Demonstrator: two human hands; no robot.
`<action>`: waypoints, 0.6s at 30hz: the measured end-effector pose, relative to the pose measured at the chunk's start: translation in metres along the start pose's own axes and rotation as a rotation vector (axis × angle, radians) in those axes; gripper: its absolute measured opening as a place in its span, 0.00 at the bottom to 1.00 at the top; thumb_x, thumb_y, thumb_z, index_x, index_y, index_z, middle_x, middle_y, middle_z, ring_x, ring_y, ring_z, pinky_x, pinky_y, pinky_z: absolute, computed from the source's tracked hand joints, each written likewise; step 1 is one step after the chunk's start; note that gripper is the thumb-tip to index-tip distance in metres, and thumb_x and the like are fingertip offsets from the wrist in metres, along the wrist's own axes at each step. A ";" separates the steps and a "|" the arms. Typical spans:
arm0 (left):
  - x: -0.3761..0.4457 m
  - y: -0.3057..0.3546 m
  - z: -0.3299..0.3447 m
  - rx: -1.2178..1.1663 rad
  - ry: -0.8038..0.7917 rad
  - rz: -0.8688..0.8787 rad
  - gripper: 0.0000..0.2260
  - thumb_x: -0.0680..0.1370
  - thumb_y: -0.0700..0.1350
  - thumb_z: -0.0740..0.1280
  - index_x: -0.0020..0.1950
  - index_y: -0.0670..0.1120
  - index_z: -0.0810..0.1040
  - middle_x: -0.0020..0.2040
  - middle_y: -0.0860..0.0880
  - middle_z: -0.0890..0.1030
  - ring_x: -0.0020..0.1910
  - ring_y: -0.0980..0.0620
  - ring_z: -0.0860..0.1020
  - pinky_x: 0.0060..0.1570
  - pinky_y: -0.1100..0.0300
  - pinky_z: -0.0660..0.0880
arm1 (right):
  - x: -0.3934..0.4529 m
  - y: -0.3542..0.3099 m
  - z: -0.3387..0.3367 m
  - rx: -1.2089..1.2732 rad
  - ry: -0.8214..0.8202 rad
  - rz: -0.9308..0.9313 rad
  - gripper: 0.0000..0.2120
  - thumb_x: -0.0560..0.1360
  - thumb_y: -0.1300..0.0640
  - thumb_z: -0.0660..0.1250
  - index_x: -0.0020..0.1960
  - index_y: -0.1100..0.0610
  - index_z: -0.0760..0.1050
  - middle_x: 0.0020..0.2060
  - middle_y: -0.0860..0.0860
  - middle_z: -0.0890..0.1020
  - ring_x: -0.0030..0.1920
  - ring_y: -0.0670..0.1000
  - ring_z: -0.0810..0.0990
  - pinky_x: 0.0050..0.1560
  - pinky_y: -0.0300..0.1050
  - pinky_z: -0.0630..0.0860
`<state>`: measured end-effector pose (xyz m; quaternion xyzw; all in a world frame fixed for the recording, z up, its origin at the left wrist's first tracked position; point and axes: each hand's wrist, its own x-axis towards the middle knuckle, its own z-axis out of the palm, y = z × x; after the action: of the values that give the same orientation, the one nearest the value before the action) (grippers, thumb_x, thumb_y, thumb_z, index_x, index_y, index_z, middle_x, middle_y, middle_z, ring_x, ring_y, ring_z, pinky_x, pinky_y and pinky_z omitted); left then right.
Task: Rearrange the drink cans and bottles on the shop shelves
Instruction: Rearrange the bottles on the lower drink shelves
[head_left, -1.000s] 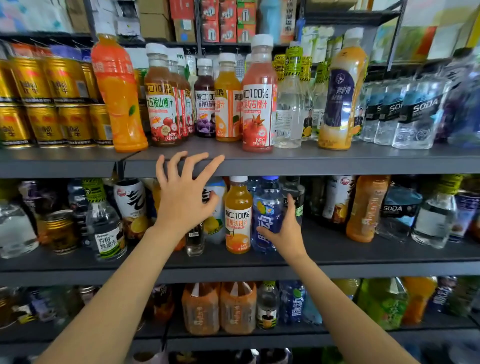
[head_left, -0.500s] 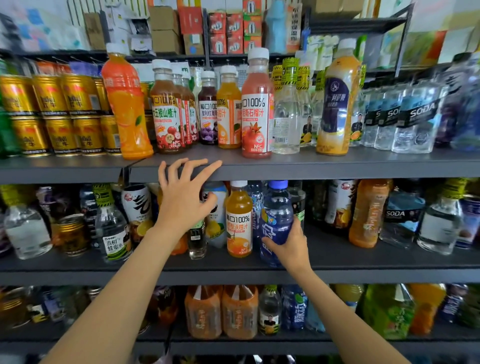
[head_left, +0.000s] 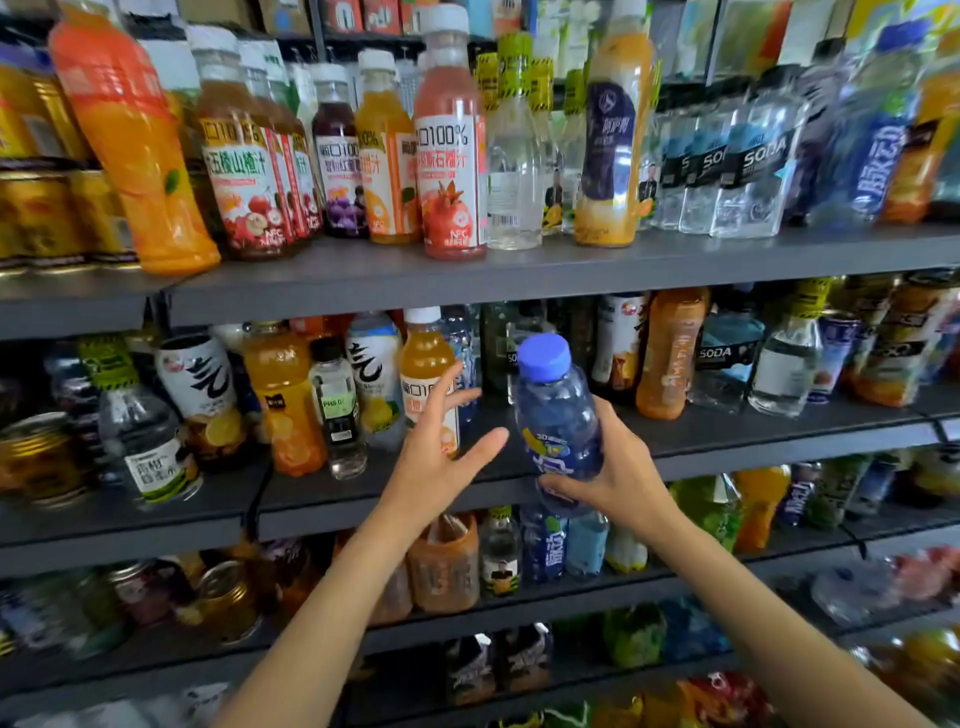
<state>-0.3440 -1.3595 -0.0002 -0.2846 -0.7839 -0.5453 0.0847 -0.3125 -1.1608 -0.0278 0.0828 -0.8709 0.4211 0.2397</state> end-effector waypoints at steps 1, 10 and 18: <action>0.000 0.001 0.003 -0.101 -0.089 -0.082 0.25 0.75 0.47 0.69 0.68 0.56 0.62 0.60 0.61 0.74 0.60 0.68 0.70 0.60 0.72 0.65 | 0.001 -0.005 0.000 -0.009 -0.088 -0.031 0.41 0.63 0.55 0.79 0.69 0.52 0.61 0.61 0.46 0.75 0.60 0.44 0.74 0.57 0.32 0.69; -0.010 -0.034 -0.025 -0.395 0.058 -0.262 0.30 0.60 0.39 0.79 0.58 0.51 0.72 0.55 0.50 0.80 0.50 0.54 0.81 0.47 0.62 0.78 | 0.033 -0.015 0.045 0.266 -0.541 -0.004 0.39 0.67 0.56 0.76 0.73 0.53 0.62 0.63 0.49 0.77 0.61 0.45 0.76 0.62 0.42 0.73; -0.005 -0.031 -0.034 -0.309 0.537 -0.329 0.20 0.64 0.43 0.73 0.52 0.52 0.71 0.51 0.52 0.80 0.44 0.59 0.80 0.41 0.65 0.76 | 0.149 0.035 0.080 0.388 -0.128 0.229 0.32 0.72 0.56 0.72 0.69 0.64 0.62 0.64 0.58 0.74 0.63 0.55 0.74 0.62 0.44 0.71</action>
<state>-0.3626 -1.3991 -0.0138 -0.0105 -0.6772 -0.7193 0.1548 -0.4826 -1.1913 -0.0219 0.0546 -0.7906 0.5991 0.1142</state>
